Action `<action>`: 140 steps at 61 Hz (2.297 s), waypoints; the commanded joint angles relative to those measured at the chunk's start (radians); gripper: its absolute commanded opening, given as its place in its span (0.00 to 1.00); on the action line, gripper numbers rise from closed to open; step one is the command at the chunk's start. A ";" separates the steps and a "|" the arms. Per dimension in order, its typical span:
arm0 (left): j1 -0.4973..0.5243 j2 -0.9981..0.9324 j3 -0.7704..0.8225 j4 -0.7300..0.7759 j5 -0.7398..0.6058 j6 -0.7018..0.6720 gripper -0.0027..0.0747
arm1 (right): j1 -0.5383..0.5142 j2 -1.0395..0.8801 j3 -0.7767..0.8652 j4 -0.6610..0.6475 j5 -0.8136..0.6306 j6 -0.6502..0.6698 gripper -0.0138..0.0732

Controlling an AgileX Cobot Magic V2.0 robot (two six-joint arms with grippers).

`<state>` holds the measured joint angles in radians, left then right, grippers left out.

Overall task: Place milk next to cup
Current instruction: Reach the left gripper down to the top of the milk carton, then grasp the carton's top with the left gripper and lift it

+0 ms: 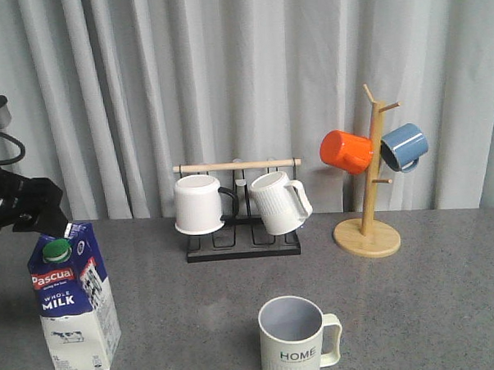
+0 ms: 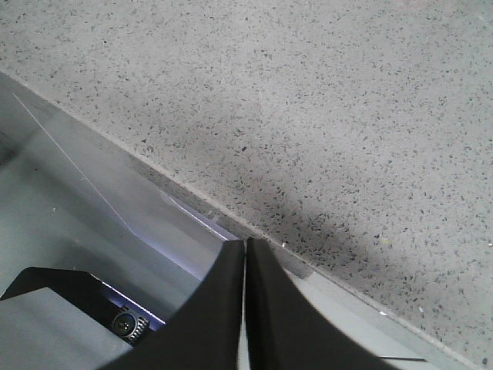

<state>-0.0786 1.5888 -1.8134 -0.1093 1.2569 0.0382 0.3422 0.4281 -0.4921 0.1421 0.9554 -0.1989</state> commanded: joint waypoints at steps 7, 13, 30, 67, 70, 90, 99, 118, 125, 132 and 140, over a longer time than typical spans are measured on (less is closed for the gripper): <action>-0.002 -0.009 -0.030 -0.002 -0.095 -0.002 0.80 | -0.001 0.007 -0.025 -0.002 -0.047 0.004 0.15; -0.002 0.007 -0.030 -0.002 -0.099 -0.002 0.80 | -0.001 0.007 -0.025 -0.002 -0.047 0.010 0.15; -0.002 0.079 -0.030 -0.003 -0.114 -0.002 0.80 | -0.001 0.007 -0.025 -0.002 -0.047 0.022 0.15; -0.002 0.240 -0.030 0.039 -0.172 -0.002 0.79 | -0.001 0.007 -0.025 -0.005 -0.047 0.034 0.15; -0.002 0.241 -0.030 0.039 -0.172 -0.002 0.79 | -0.001 0.007 -0.025 -0.005 -0.047 0.034 0.15; -0.002 0.246 -0.030 0.039 -0.172 -0.002 0.63 | -0.001 0.007 -0.025 -0.006 -0.048 0.038 0.15; -0.002 0.246 -0.030 0.039 -0.172 -0.002 0.51 | -0.001 0.007 -0.025 -0.006 -0.048 0.038 0.15; -0.002 0.232 -0.031 0.028 -0.161 -0.002 0.31 | -0.001 0.007 -0.025 -0.006 -0.048 0.038 0.15; -0.002 0.200 -0.031 -0.006 -0.180 -0.002 0.27 | -0.001 0.007 -0.025 -0.006 -0.048 0.038 0.15; -0.002 0.175 -0.063 -0.077 -0.190 -0.002 0.26 | -0.001 0.007 -0.025 -0.006 -0.048 0.038 0.15; -0.003 0.170 -0.161 -0.232 -0.172 0.030 0.26 | -0.001 0.007 -0.025 -0.006 -0.048 0.038 0.15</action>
<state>-0.0786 1.8225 -1.8815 -0.2062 1.1244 0.0403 0.3422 0.4281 -0.4921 0.1381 0.9574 -0.1641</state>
